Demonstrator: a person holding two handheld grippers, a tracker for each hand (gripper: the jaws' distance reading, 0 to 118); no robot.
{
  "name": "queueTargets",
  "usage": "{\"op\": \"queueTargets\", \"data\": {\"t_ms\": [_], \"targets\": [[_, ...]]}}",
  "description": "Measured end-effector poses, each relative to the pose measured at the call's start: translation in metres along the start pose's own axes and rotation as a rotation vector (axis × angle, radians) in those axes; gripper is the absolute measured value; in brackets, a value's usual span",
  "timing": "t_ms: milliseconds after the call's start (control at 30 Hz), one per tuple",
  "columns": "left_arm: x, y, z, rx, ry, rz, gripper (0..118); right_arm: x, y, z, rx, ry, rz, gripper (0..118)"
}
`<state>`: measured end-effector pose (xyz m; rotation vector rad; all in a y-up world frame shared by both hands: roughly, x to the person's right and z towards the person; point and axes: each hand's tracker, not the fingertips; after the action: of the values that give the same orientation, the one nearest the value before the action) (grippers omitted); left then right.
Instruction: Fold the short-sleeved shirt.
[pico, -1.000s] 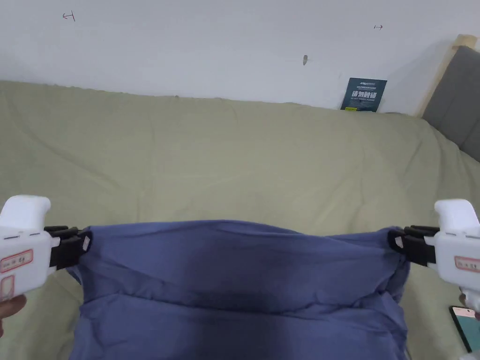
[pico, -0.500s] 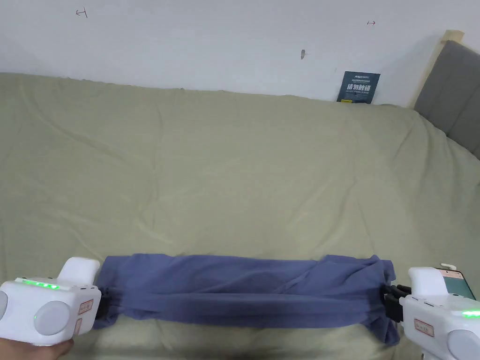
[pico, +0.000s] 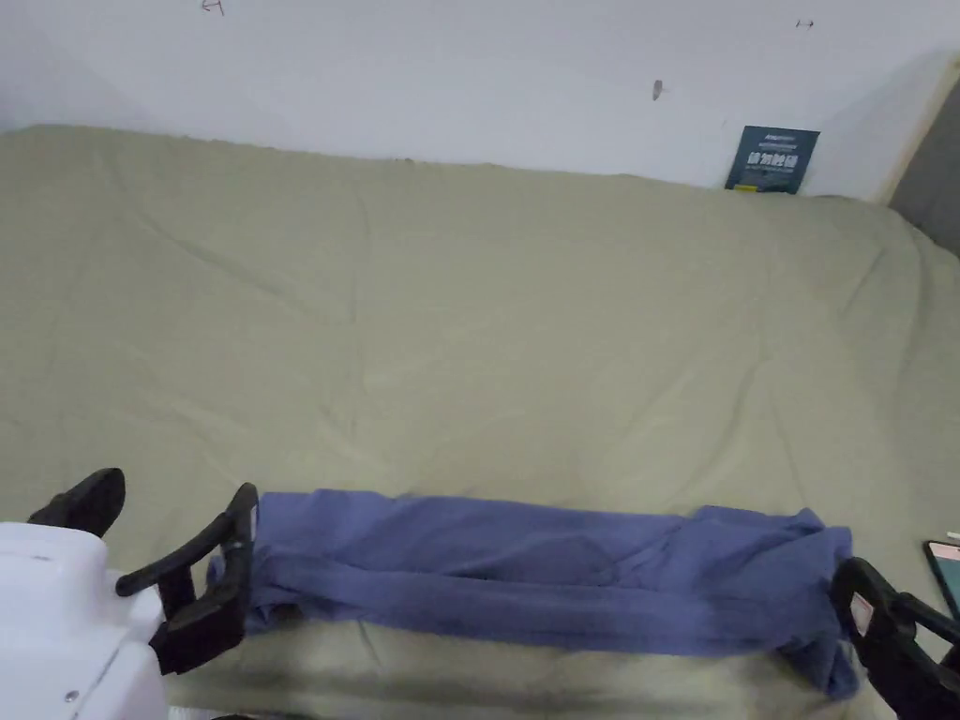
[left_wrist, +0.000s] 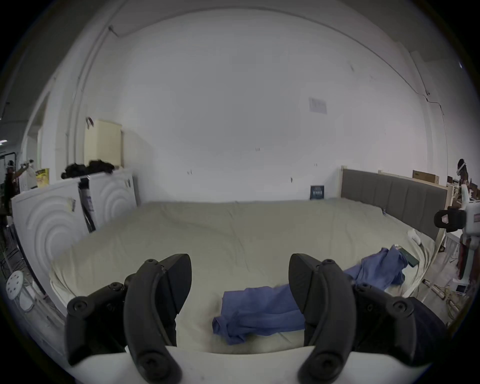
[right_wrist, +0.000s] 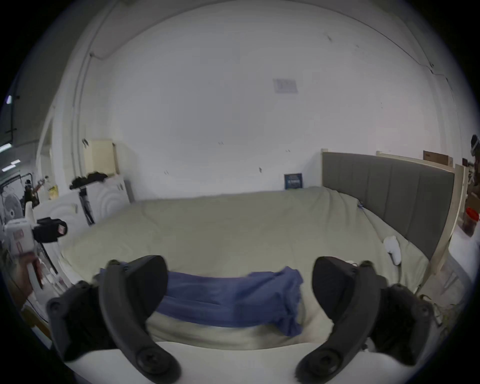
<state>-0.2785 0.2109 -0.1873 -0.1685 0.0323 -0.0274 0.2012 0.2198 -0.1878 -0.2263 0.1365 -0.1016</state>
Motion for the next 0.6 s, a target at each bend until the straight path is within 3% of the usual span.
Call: {"op": "queueTargets", "data": {"t_ms": [67, 100, 133, 233, 267, 400, 433, 500, 533, 600], "targets": [[0.001, -0.002, -0.004, -0.077, -0.025, -0.007, 58, -0.013, -0.003, 0.002, -0.006, 0.003, 0.013, 66], [0.003, -0.002, -0.01, -0.124, -0.009, -0.023, 25, -0.02, -0.004, 0.0, -0.007, -0.017, 0.039, 33], [0.003, -0.004, -0.014, -0.157, 0.007, -0.048, 0, -0.026, -0.005, -0.003, -0.006, -0.036, 0.065, 4], [-0.015, -0.007, -0.037, -0.254, -0.067, 0.072, 0, -0.031, -0.003, -0.008, -0.041, 0.041, 0.034, 1], [-0.026, -0.009, -0.05, -0.327, -0.105, 0.132, 0, -0.031, -0.003, -0.009, -0.034, 0.024, 0.042, 1], [-0.082, -0.042, -0.111, -0.577, -0.201, 0.483, 0, -0.032, -0.005, -0.013, -0.059, 0.025, 0.078, 1], [-0.094, -0.051, -0.122, -0.609, -0.236, 0.488, 12, -0.03, -0.006, -0.014, -0.065, 0.024, 0.073, 1], [-0.116, -0.07, -0.142, -0.652, -0.281, 0.561, 87, -0.029, -0.007, -0.017, -0.086, 0.013, 0.065, 1], [-0.125, -0.079, -0.151, -0.68, -0.32, 0.612, 103, -0.027, -0.009, -0.019, -0.096, 0.003, 0.064, 1], [-0.139, -0.094, -0.166, -0.684, -0.367, 0.733, 103, -0.026, -0.011, -0.024, -0.114, -0.009, 0.059, 1]]}}
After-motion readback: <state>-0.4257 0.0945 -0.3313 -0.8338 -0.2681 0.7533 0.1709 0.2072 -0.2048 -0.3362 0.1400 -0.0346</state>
